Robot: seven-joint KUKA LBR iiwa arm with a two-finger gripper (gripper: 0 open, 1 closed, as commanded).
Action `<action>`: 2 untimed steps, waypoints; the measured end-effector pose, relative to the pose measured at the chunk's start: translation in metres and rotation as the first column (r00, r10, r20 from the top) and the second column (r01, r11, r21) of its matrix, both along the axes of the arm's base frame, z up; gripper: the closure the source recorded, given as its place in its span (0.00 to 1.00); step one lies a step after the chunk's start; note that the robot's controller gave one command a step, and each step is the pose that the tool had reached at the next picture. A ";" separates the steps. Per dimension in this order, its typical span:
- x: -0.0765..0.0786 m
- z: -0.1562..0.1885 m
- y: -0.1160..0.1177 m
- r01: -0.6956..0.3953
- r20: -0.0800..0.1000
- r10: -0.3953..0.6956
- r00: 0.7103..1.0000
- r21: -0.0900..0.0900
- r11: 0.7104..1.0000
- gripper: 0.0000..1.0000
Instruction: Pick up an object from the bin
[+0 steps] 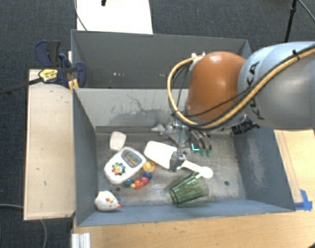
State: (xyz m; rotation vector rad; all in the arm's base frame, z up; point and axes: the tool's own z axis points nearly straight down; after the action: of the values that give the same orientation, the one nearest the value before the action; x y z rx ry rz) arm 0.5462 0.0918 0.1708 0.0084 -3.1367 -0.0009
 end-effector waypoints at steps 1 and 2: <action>0.002 0.004 0.000 0.003 0.007 -0.003 1.000 0.001 1.000 0.00; 0.001 -0.038 -0.014 0.176 0.014 -0.176 0.984 0.003 0.984 0.00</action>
Offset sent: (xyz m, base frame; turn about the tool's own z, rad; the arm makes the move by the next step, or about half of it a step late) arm -0.0062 -0.0339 -0.1008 0.3995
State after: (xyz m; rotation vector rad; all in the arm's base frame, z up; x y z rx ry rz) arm 0.5470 0.0777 0.1331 -0.2692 -3.1397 -0.0048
